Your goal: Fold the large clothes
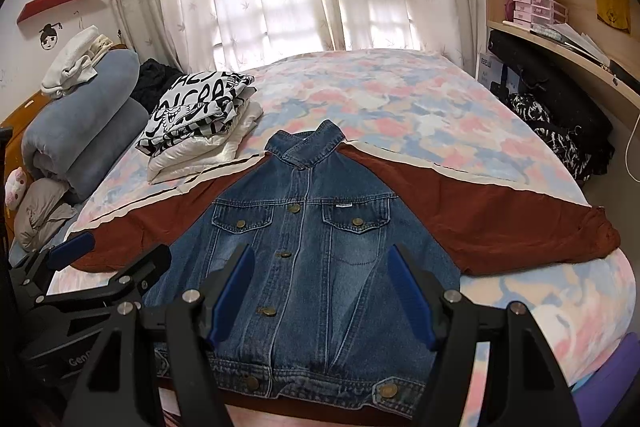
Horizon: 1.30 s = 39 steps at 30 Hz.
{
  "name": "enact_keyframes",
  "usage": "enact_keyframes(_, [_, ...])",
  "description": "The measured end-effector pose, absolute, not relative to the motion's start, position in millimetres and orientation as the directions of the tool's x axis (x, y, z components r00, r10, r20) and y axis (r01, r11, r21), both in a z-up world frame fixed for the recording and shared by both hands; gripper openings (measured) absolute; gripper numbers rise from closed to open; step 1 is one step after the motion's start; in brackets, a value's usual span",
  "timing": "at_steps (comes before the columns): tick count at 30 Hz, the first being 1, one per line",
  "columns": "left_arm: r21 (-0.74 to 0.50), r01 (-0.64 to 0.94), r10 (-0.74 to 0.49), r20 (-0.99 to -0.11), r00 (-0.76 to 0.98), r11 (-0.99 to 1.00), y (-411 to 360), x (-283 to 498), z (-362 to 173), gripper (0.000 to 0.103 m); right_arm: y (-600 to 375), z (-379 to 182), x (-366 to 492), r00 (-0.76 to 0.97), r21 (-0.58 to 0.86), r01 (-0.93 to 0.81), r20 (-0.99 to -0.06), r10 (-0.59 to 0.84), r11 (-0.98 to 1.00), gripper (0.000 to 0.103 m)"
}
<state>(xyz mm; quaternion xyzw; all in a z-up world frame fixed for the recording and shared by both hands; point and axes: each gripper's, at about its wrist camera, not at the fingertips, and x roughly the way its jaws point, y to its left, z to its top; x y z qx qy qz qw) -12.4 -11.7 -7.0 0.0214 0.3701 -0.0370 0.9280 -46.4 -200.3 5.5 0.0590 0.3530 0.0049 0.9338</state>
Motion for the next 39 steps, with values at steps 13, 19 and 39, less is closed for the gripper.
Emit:
enact_keyframes(13, [-0.024, 0.077, -0.071, -0.706, 0.705, 0.997, -15, -19, -14, 0.101, -198, 4, -49, 0.751, 0.108, 0.022, -0.658, 0.054, 0.994, 0.07])
enact_keyframes(19, [-0.01, 0.072, -0.058, -0.708, 0.704, 0.997, -15, -19, -15, 0.101, -195, 5, -49, 0.749, 0.112, 0.02, -0.659, 0.059, 0.994, 0.07])
enact_keyframes(39, [-0.003, 0.067, -0.049, -0.715, 0.697, 0.998, -17, -19, -20, 0.101, -192, -2, -49, 0.751, 0.115, 0.015, -0.657, 0.065, 0.993, 0.07])
